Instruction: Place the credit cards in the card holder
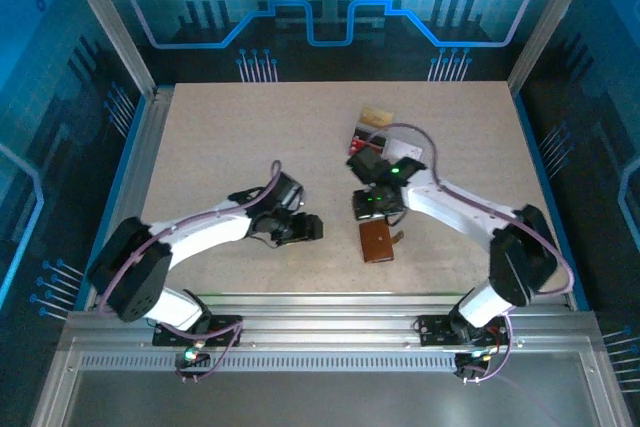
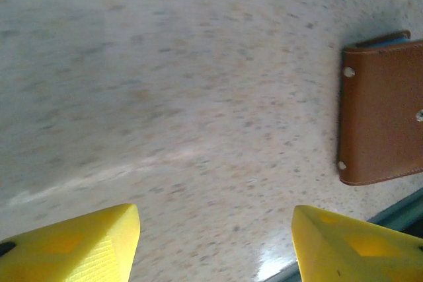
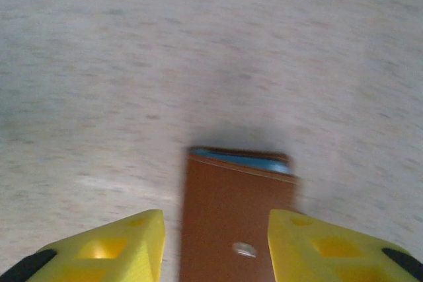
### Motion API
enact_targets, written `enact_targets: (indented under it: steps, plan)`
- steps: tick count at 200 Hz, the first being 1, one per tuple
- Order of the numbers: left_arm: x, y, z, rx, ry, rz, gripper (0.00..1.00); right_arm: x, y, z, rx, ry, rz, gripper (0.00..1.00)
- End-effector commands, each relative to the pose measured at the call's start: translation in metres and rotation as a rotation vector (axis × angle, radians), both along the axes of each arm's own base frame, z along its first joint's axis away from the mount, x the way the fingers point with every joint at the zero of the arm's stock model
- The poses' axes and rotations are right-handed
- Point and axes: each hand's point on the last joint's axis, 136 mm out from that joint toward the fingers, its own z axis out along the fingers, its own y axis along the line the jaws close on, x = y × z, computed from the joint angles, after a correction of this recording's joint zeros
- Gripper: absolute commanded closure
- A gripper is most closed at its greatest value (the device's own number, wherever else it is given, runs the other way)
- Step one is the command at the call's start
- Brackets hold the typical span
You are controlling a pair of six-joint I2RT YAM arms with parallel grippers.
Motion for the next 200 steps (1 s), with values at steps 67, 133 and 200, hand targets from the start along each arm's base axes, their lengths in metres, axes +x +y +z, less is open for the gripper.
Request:
enact_targets:
  steps: [67, 133, 200]
  plan:
    - [0.014, -0.094, -0.013, 0.004, 0.017, -0.237, 0.35, -0.042, -0.062, -0.037, 0.170, 0.160, -0.135, 0.67]
    - [0.006, -0.102, -0.042, 0.054, 0.058, -0.271, 0.35, -0.041, -0.065, -0.049, 0.182, 0.184, -0.162, 0.75]
    - [0.003, -0.098, -0.055, 0.080, 0.074, -0.267, 0.36, -0.038, -0.064, -0.052, 0.195, 0.190, -0.165, 0.84]
